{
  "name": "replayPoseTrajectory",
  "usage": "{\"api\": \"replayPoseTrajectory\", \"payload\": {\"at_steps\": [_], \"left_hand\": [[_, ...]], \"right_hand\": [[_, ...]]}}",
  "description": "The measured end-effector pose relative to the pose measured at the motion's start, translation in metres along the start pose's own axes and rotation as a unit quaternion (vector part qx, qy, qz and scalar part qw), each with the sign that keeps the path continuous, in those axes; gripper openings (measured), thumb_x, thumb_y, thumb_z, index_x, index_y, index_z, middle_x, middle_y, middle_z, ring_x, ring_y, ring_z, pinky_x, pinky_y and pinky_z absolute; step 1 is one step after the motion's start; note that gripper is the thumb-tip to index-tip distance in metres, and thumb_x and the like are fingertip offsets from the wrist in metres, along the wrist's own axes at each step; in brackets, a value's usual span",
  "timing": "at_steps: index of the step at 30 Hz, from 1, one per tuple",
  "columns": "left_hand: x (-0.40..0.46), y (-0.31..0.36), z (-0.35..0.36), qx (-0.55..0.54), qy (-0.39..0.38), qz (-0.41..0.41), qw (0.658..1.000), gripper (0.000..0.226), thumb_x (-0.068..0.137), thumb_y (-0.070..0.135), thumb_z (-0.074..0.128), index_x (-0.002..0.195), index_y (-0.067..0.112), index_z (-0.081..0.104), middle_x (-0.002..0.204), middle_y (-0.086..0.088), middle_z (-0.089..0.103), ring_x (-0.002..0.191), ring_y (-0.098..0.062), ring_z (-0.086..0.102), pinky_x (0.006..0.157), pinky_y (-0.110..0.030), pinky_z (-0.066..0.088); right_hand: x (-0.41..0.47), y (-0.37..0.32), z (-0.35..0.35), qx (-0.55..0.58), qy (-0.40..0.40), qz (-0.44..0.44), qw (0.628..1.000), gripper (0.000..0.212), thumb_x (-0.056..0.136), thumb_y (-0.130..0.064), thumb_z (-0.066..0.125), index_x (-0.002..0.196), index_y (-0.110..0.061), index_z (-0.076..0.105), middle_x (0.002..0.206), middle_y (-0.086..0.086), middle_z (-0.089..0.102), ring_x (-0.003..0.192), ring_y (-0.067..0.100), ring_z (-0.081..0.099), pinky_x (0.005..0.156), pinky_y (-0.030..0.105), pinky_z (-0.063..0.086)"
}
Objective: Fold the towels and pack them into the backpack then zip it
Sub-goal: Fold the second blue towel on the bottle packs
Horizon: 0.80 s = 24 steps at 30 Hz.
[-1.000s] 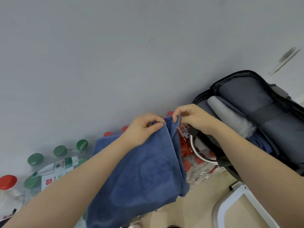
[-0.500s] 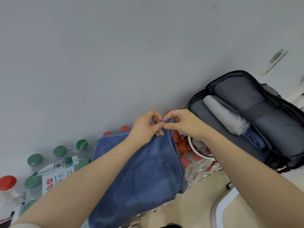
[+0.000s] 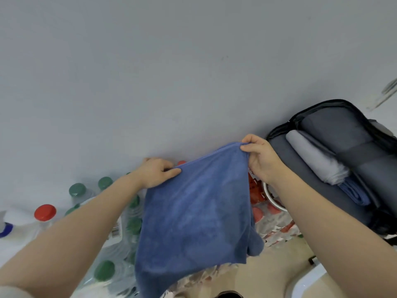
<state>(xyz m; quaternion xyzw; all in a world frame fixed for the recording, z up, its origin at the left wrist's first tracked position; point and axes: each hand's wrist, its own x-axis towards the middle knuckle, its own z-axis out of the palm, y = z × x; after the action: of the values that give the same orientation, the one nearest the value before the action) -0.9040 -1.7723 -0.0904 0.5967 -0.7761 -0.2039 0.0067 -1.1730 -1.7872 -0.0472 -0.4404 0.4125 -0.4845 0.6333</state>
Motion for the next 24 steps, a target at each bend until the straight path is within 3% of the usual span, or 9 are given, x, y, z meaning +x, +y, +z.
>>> {"api": "replayPoseTrajectory", "payload": {"at_steps": [4, 8, 12, 14, 16, 18, 20, 22, 24], "left_hand": [[-0.021, -0.014, -0.004, 0.069, 0.026, -0.061, 0.995, 0.038, 0.095, 0.048, 0.034, 0.105, 0.026, 0.063, 0.093, -0.006, 0.064, 0.104, -0.025, 0.057, 0.089, -0.031, 0.033], [-0.051, -0.025, -0.01, -0.002, 0.086, -0.091, 0.992, 0.035, 0.094, 0.04, 0.042, 0.068, 0.017, 0.05, 0.076, -0.007, 0.054, 0.078, -0.025, 0.052, 0.067, -0.03, 0.037], [-0.079, -0.018, -0.012, -0.038, 0.195, -0.073, 0.977, 0.026, 0.091, 0.023, 0.055, 0.084, 0.002, 0.067, 0.082, -0.005, 0.051, 0.077, -0.022, 0.055, 0.075, -0.028, 0.041], [-0.099, -0.008, -0.009, -0.112, 0.27, -0.054, 0.955, 0.015, 0.085, 0.012, 0.063, 0.079, 0.002, 0.072, 0.088, -0.003, 0.05, 0.065, -0.002, 0.052, 0.072, -0.015, 0.039], [-0.122, 0.006, -0.003, -0.163, 0.319, -0.058, 0.932, 0.01, 0.08, 0.009, 0.069, 0.073, 0.004, 0.072, 0.096, 0.004, 0.048, 0.063, 0.005, 0.053, 0.067, -0.001, 0.035], [-0.146, 0.02, 0.006, -0.166, 0.322, -0.081, 0.929, 0.01, 0.077, 0.012, 0.072, 0.07, 0.005, 0.072, 0.099, 0.006, 0.054, 0.064, 0.006, 0.054, 0.066, 0.0, 0.035], [-0.172, 0.036, 0.018, -0.153, 0.302, -0.096, 0.936, 0.013, 0.075, 0.013, 0.073, 0.064, 0.009, 0.069, 0.086, -0.005, 0.063, 0.063, 0.004, 0.053, 0.062, -0.002, 0.035], [-0.199, 0.053, 0.03, -0.166, 0.302, -0.109, 0.933, 0.025, 0.075, 0.013, 0.074, 0.056, 0.02, 0.06, 0.073, -0.013, 0.062, 0.058, -0.003, 0.049, 0.057, -0.007, 0.035], [-0.228, 0.073, 0.041, -0.2, 0.334, -0.128, 0.912, 0.031, 0.076, 0.012, 0.072, 0.056, 0.025, 0.053, 0.063, -0.004, 0.057, 0.056, 0.0, 0.047, 0.054, -0.008, 0.034]], "right_hand": [[-0.002, -0.012, 0.0, 0.103, 0.017, 0.026, 0.994, 0.058, 0.084, 0.007, 0.03, 0.036, -0.019, 0.05, 0.041, -0.006, 0.047, 0.04, 0.008, 0.047, 0.047, 0.021, 0.038], [-0.007, -0.017, -0.001, 0.112, 0.015, 0.035, 0.993, 0.055, 0.084, 0.006, 0.03, 0.036, -0.018, 0.047, 0.041, -0.005, 0.043, 0.04, 0.009, 0.045, 0.055, 0.027, 0.034], [-0.022, -0.019, 0.002, 0.144, 0.013, 0.035, 0.989, 0.053, 0.078, 0.008, 0.029, 0.035, -0.017, 0.047, 0.04, -0.004, 0.044, 0.039, 0.01, 0.047, 0.051, 0.023, 0.04], [-0.033, -0.022, 0.001, 0.18, 0.0, 0.027, 0.983, 0.036, 0.064, 0.006, 0.04, 0.037, -0.016, 0.046, 0.041, -0.003, 0.046, 0.04, 0.011, 0.049, 0.049, 0.014, 0.045], [-0.048, -0.022, -0.004, 0.205, -0.007, 0.018, 0.979, 0.021, 0.053, 0.0, 0.049, 0.041, -0.017, 0.043, 0.044, -0.003, 0.046, 0.043, 0.011, 0.048, 0.049, 0.012, 0.043], [-0.065, -0.018, -0.013, 0.198, -0.021, 0.026, 0.98, 0.02, 0.053, -0.003, 0.051, 0.046, -0.018, 0.041, 0.048, -0.004, 0.043, 0.048, 0.012, 0.045, 0.05, 0.017, 0.04], [-0.087, -0.013, -0.02, 0.185, -0.044, 0.038, 0.981, 0.019, 0.049, -0.005, 0.057, 0.047, -0.018, 0.044, 0.054, -0.003, 0.045, 0.056, 0.014, 0.046, 0.057, 0.024, 0.04], [-0.112, -0.009, -0.028, 0.18, -0.063, 0.054, 0.98, 0.021, 0.059, -0.003, 0.053, 0.045, -0.018, 0.051, 0.062, 0.001, 0.053, 0.066, 0.018, 0.053, 0.066, 0.026, 0.043], [-0.135, -0.004, -0.038, 0.172, -0.064, 0.074, 0.98, 0.041, 0.075, 0.001, 0.038, 0.042, -0.019, 0.051, 0.058, -0.001, 0.054, 0.056, 0.014, 0.055, 0.058, 0.022, 0.044]]}}
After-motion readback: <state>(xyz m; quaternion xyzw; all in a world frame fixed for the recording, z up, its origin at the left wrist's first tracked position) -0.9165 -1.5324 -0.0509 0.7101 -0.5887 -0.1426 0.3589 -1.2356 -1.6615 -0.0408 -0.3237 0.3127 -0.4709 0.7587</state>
